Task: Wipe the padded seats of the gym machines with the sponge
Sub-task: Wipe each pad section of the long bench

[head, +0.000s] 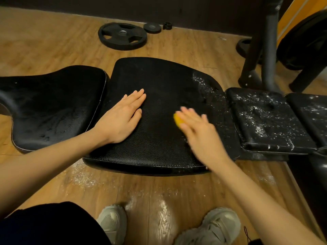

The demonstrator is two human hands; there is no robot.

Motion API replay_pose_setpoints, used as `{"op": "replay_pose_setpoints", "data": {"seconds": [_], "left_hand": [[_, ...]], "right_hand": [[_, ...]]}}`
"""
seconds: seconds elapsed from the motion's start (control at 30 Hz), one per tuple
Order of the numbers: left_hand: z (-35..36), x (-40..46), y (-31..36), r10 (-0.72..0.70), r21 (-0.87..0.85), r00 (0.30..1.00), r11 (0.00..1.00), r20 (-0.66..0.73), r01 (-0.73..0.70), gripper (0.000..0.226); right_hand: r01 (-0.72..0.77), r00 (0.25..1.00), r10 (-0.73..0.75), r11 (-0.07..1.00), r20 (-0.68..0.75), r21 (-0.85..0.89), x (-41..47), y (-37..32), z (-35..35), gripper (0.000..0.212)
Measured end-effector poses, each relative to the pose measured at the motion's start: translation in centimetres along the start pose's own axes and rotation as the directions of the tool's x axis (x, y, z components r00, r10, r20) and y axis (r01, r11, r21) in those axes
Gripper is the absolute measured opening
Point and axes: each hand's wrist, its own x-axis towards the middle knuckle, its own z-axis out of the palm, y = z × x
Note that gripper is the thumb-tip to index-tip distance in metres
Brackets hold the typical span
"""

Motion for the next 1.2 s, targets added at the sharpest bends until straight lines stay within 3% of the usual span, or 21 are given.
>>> {"op": "replay_pose_setpoints", "data": {"seconds": [0.07,0.13,0.2,0.3,0.37,0.47,0.53,0.63,0.7,0.8,0.87,0.93,1.1,1.2], "left_hand": [[0.0,0.1,0.0,-0.001,0.001,1.000,1.000,-0.002,0.001,0.052],[0.0,0.2,0.0,-0.004,0.010,1.000,1.000,-0.005,0.004,0.052],[0.1,0.3,0.2,-0.008,0.013,1.000,1.000,-0.005,0.008,0.052],[0.0,0.1,0.5,-0.027,0.020,1.000,0.999,0.012,0.027,0.052],[-0.2,0.0,0.6,-0.033,0.040,0.999,0.999,0.014,0.033,0.052],[-0.5,-0.2,0.9,-0.045,0.076,0.998,0.996,0.035,0.043,0.052],[-0.6,-0.3,1.5,-0.054,0.069,0.997,0.996,0.064,0.050,0.053],[-0.1,-1.2,3.4,-0.064,0.014,0.994,0.998,0.087,0.063,0.053],[0.5,-2.3,4.4,-0.047,0.016,0.996,0.999,0.079,0.046,0.053],[1.1,-3.5,4.5,-0.023,0.034,0.999,0.999,0.042,0.022,0.055],[1.2,-3.7,4.3,-0.020,0.035,1.000,0.999,0.019,0.020,0.055],[1.4,-3.6,4.4,-0.022,0.039,1.000,0.999,0.002,0.022,0.054],[1.3,-3.8,4.6,-0.031,0.022,0.999,0.999,0.011,0.031,0.051],[1.2,-3.9,4.6,-0.035,0.022,0.999,0.999,0.005,0.034,0.051]], "right_hand": [[-0.166,0.982,0.164,0.986,-0.090,-0.013,-0.9,1.8,-1.1,0.039],[-0.197,0.972,0.179,0.974,-0.154,-0.114,-0.7,-1.0,0.7,0.037],[-0.055,0.989,0.030,0.984,-0.142,-0.171,-0.4,-5.4,3.7,0.037],[0.100,0.994,-0.103,0.993,-0.046,-0.062,-0.8,-7.7,4.3,0.035],[0.026,1.000,-0.026,0.998,0.004,-0.060,-1.1,-4.2,2.2,0.035],[-0.209,0.972,0.205,0.977,-0.113,-0.033,-2.2,1.1,-0.8,0.032],[-0.266,0.955,0.257,0.963,-0.146,-0.043,-2.3,0.3,-0.1,0.031],[-0.077,0.988,0.061,0.991,-0.139,-0.110,-2.1,-4.5,3.3,0.033],[0.030,0.997,-0.033,0.999,-0.077,-0.042,-2.2,-5.8,3.3,0.034],[-0.020,1.000,0.020,1.000,-0.022,-0.002,-2.5,-1.8,0.8,0.033],[-0.179,0.978,0.183,0.983,-0.099,0.046,-3.4,0.9,-0.8,0.034],[-0.257,0.957,0.256,0.966,-0.138,0.016,-3.9,0.3,-0.5,0.035],[0.013,0.997,-0.010,0.999,-0.079,0.038,-3.9,-6.8,3.2,0.037],[0.026,0.999,-0.026,1.000,-0.022,0.014,-4.3,-3.5,1.3,0.040]]}}
